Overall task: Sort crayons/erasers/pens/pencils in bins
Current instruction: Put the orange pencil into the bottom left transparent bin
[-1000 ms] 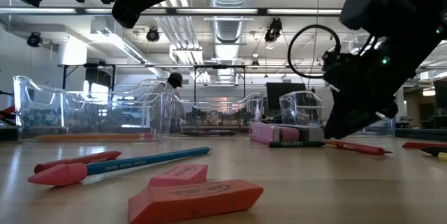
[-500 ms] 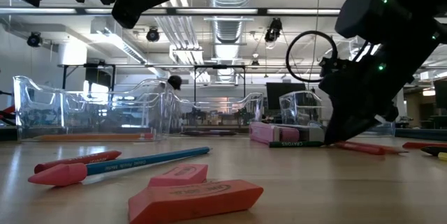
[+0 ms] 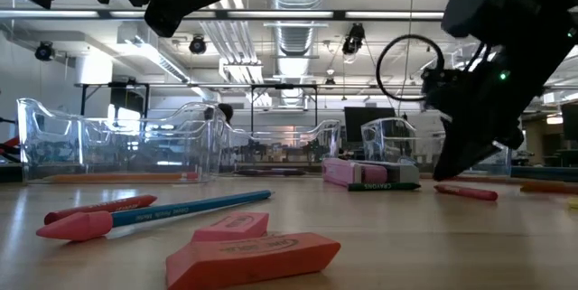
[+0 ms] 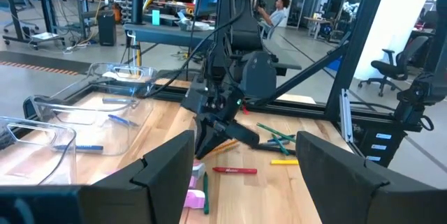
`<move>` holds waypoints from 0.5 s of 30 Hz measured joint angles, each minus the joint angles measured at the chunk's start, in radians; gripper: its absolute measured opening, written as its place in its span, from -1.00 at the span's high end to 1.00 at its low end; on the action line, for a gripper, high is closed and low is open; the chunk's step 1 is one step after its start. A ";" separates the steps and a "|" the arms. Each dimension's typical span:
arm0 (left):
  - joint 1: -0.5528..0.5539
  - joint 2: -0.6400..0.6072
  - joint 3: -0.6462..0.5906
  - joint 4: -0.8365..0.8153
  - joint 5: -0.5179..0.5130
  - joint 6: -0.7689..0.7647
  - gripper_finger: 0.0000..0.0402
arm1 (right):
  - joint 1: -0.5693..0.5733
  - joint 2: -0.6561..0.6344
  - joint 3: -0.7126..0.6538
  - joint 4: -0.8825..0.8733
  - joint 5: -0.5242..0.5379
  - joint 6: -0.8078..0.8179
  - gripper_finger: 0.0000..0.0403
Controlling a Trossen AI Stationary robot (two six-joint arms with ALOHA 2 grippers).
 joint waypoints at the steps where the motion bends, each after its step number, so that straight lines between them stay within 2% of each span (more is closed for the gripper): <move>1: 0.000 0.000 0.000 -0.001 0.000 0.000 -0.18 | 0.000 -0.016 0.000 -0.002 0.004 0.001 0.92; 11: -0.004 -0.003 0.000 -0.016 0.000 -0.001 -0.18 | 0.000 -0.201 0.002 0.024 0.109 -0.079 0.91; 15: -0.030 -0.014 0.009 -0.016 0.017 -0.012 -0.18 | -0.010 -0.263 0.003 0.147 0.157 -0.234 0.91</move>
